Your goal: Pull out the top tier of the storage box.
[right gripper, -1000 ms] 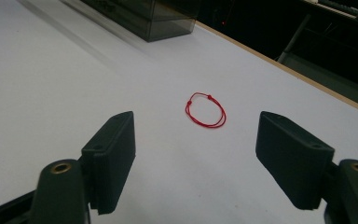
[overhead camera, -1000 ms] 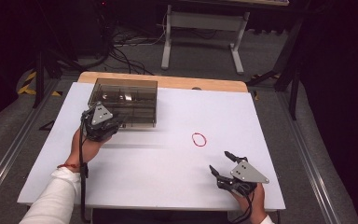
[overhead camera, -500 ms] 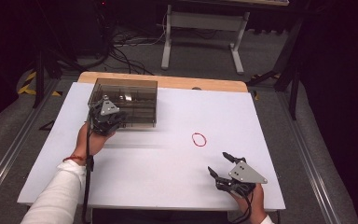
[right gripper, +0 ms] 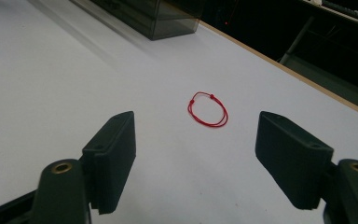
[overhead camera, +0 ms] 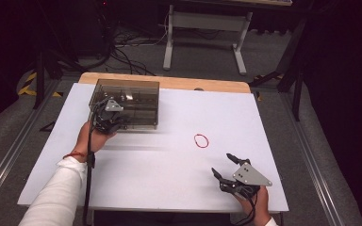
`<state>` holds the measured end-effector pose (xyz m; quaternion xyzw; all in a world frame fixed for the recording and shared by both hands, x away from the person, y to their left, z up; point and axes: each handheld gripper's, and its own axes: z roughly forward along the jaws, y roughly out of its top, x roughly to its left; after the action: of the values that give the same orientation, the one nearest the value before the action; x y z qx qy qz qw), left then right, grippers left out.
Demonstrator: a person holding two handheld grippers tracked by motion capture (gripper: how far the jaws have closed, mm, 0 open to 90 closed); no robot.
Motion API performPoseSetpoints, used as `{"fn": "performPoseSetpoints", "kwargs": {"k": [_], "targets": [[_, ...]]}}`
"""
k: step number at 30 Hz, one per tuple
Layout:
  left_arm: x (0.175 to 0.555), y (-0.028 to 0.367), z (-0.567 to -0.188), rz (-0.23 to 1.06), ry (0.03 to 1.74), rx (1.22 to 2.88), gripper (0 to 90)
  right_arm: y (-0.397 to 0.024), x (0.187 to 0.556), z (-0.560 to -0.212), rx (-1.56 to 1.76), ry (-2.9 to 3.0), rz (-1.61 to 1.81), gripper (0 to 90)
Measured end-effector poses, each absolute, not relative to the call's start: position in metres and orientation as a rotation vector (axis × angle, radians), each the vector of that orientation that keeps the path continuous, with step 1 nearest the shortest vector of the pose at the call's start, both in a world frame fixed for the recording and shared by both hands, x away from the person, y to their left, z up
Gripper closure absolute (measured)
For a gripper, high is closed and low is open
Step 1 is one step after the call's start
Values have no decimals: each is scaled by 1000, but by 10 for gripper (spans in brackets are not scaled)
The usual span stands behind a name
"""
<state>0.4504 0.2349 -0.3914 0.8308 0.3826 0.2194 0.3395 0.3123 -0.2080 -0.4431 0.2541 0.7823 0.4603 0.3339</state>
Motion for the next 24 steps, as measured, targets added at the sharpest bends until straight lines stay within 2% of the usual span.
{"fn": "performPoseSetpoints", "kwargs": {"k": [10, 11, 16, 24], "targets": [[443, 235, -389, 607, 985, 2148, 886, -207, 314, -444, 667, 2046, 1205, 297], [442, 236, -387, 620, 973, 2146, 859, -207, 314, -444, 669, 2047, 1204, 297], [431, 237, -377, 693, 931, 2103, 840, -208, 314, -444, 685, 2042, 1208, 296], [413, 245, -370, 772, 869, 2050, 763, -208, 314, -444, 683, 2042, 1214, 295]]}}
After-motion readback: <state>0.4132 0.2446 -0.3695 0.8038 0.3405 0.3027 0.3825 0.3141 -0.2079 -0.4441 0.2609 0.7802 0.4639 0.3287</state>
